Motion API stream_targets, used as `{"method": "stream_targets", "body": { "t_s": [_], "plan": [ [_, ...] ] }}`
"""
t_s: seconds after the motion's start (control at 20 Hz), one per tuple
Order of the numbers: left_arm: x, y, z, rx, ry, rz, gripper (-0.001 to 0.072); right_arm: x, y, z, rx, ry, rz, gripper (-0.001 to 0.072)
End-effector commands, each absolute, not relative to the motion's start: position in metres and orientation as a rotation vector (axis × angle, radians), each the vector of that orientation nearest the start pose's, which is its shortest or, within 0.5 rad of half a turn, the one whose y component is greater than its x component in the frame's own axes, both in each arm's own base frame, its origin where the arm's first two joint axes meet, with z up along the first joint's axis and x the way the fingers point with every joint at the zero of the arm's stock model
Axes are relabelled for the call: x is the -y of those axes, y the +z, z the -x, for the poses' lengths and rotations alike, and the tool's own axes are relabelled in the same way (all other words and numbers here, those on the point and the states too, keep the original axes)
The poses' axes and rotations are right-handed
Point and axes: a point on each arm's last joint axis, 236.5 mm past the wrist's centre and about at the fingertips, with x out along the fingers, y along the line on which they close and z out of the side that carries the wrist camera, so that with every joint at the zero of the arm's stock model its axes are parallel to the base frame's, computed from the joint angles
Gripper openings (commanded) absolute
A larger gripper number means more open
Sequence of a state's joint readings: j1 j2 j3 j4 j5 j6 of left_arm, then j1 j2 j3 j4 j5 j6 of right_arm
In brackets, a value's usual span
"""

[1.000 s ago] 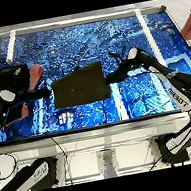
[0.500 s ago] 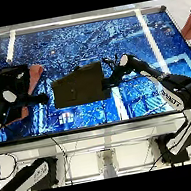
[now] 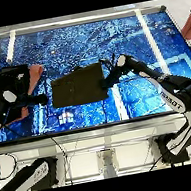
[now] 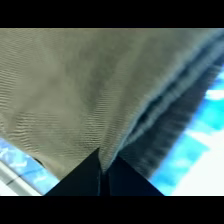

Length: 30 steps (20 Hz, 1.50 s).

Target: Fold the clothes and pants, and hang the long-sleeved shirts on hangers.

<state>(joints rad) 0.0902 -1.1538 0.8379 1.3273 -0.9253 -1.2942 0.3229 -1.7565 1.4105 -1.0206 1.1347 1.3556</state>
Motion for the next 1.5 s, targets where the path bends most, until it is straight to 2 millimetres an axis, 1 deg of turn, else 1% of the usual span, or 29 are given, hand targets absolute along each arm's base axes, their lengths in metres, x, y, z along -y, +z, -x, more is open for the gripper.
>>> {"method": "stream_targets", "body": {
  "t_s": [0.0, 0.05, 0.1, 0.2, 0.3, 0.45, 0.55, 0.6, 0.65, 0.8, 0.95, 1.1, 1.15, 1.2, 1.25, 1.3, 1.35, 1.45],
  "plan": [
    [0.014, -0.039, -0.349, -1.205, -0.167, 0.062, 0.0582, -0.183, -0.057, -0.418, -1.449, 0.467, -0.104, 0.0009],
    [0.014, -0.039, -0.349, -1.205, -0.167, 0.062, 0.0581, -0.147, -0.052, -0.424, -1.459, 0.384, -0.095, 0.0009],
    [0.014, -0.039, -0.349, -1.205, -0.167, 0.062, 0.0581, -0.109, -0.048, -0.425, -1.479, 0.304, -0.102, 0.0009],
    [0.014, -0.039, -0.349, -1.205, -0.167, 0.062, 0.0581, -0.036, -0.044, -0.415, -1.541, 0.153, -0.144, 0.0009],
    [0.014, -0.039, -0.349, -1.205, -0.167, 0.062, 0.0582, 0.034, -0.039, -0.403, -1.564, 0.008, -0.203, 0.0009],
    [0.014, -0.039, -0.349, -1.205, -0.167, 0.062, 0.0581, 0.132, -0.023, -0.384, -1.509, -0.207, -0.276, 0.0009],
    [0.014, -0.039, -0.349, -1.205, -0.167, 0.062, 0.0582, 0.197, -0.013, -0.358, -1.48, -0.372, -0.306, 0.0008],
    [0.014, -0.039, -0.349, -1.205, -0.167, 0.062, 0.0581, 0.228, -0.01, -0.341, -1.468, -0.456, -0.335, 0.0009],
    [0.014, -0.039, -0.349, -1.205, -0.167, 0.062, 0.0581, 0.255, -0.008, -0.324, -1.458, -0.523, -0.366, 0.0008],
    [0.014, -0.039, -0.349, -1.205, -0.167, 0.062, 0.0581, 0.318, -0.007, -0.277, -1.412, -0.69, -0.447, 0.0009],
    [0.014, -0.039, -0.349, -1.205, -0.167, 0.062, 0.0581, 0.372, -0.004, -0.233, -1.328, -0.835, -0.515, 0.0008],
    [0.014, -0.039, -0.349, -1.205, -0.167, 0.062, 0.0582, 0.406, -0.002, -0.192, -1.268, -0.942, -0.575, 0.001],
    [0.014, -0.039, -0.349, -1.205, -0.167, 0.062, 0.0581, 0.414, -0.001, -0.18, -1.25, -0.972, -0.589, 0.0066],
    [0.014, -0.039, -0.349, -1.205, -0.167, 0.062, 0.0581, 0.421, 0.0, -0.171, -1.235, -0.996, -0.602, 0.018],
    [0.014, -0.039, -0.349, -1.205, -0.167, 0.062, 0.0581, 0.424, 0.0, -0.164, -1.231, -1.011, -0.612, 0.0276],
    [0.014, -0.039, -0.349, -1.205, -0.166, 0.062, 0.0581, 0.426, 0.0, -0.158, -1.228, -1.021, -0.621, 0.0337],
    [0.014, -0.039, -0.349, -1.205, -0.167, 0.062, 0.0581, 0.427, 0.0, -0.154, -1.228, -1.028, -0.628, 0.034],
    [0.014, -0.039, -0.349, -1.205, -0.167, 0.062, 0.0581, 0.423, -0.001, -0.156, -1.23, -1.017, -0.646, 0.0339]
  ]
}}
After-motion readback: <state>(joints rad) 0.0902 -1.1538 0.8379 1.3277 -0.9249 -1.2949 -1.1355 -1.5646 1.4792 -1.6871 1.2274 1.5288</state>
